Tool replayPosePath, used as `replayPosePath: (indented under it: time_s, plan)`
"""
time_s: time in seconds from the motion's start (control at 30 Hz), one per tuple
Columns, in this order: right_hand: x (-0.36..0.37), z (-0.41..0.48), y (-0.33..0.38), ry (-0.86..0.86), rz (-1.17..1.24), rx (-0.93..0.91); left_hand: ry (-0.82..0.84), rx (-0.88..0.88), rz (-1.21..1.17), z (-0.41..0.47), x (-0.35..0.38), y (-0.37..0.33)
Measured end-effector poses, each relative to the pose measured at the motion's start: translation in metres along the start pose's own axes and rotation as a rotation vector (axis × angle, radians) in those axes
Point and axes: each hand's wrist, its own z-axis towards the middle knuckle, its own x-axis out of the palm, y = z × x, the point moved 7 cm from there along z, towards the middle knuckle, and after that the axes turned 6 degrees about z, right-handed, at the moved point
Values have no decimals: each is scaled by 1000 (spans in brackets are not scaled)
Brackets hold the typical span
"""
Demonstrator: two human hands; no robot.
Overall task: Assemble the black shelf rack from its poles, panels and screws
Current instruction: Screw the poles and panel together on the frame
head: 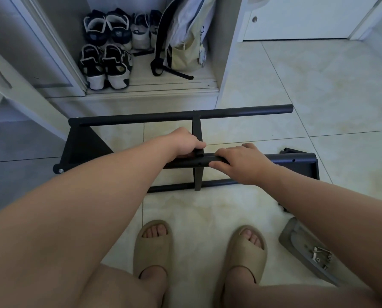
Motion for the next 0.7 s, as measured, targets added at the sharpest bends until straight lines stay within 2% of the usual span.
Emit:
replayPosePath:
  time_s: [0.47,0.7]
  plan:
    - [-6,2,-9,-36,118,-29,19,52,-159,11,3,-7]
    - [-5,0,-10,-32,140,-21,10,77,-126,14,8,-10]
